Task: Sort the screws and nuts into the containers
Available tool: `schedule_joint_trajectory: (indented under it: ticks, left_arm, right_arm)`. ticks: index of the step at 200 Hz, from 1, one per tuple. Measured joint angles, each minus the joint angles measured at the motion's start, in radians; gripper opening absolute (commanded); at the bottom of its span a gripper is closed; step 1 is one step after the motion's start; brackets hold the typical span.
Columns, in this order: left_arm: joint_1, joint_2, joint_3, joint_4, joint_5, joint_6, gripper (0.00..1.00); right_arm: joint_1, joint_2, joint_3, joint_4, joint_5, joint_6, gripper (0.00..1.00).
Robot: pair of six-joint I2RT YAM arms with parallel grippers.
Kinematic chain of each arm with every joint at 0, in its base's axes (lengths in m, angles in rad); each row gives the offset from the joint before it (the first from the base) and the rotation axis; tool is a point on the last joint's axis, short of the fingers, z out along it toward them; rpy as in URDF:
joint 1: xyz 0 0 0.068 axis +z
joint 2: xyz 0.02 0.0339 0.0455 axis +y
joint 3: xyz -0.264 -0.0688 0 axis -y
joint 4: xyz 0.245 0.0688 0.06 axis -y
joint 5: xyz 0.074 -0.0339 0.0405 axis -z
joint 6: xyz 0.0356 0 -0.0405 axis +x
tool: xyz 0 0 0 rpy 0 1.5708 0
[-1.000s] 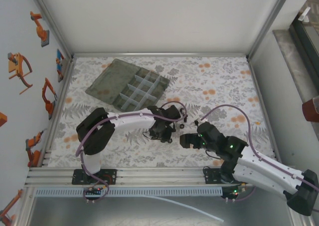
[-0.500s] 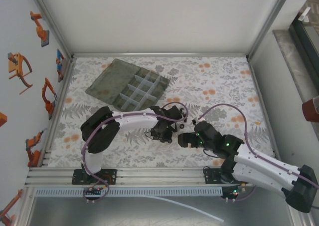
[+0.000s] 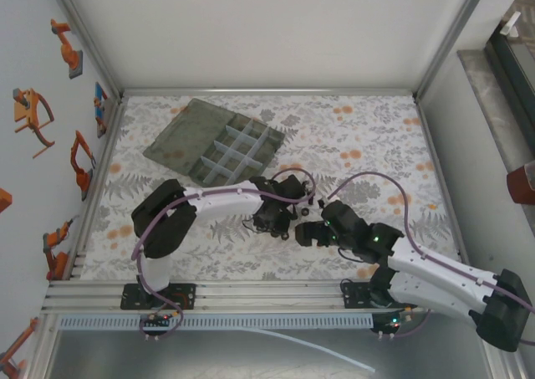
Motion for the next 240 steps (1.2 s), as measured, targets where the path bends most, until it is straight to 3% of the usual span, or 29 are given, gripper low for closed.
schedule_joint_trajectory:
  ticks: [62, 125, 229, 240]
  left_arm:
    - [0.079, -0.107, -0.002, 0.029, 0.007, 0.047, 0.19]
    - [0.166, -0.161, 0.026, -0.008, 0.011, 0.114, 0.18]
    - [0.321, -0.291, 0.01, -0.071, -0.002, 0.176, 0.18]
    - [0.341, -0.295, 0.008, -0.079, -0.005, 0.186, 0.22]
  right_arm:
    - [-0.022, 0.063, 0.076, 0.0, -0.008, -0.066, 1.0]
    - [-0.193, 0.099, 0.142, 0.043, -0.13, -0.14, 1.0]
    - [-0.207, 0.205, 0.157, 0.124, -0.231, -0.175, 1.0]
    - [-0.206, 0.213, 0.161, 0.13, -0.238, -0.178, 1.0]
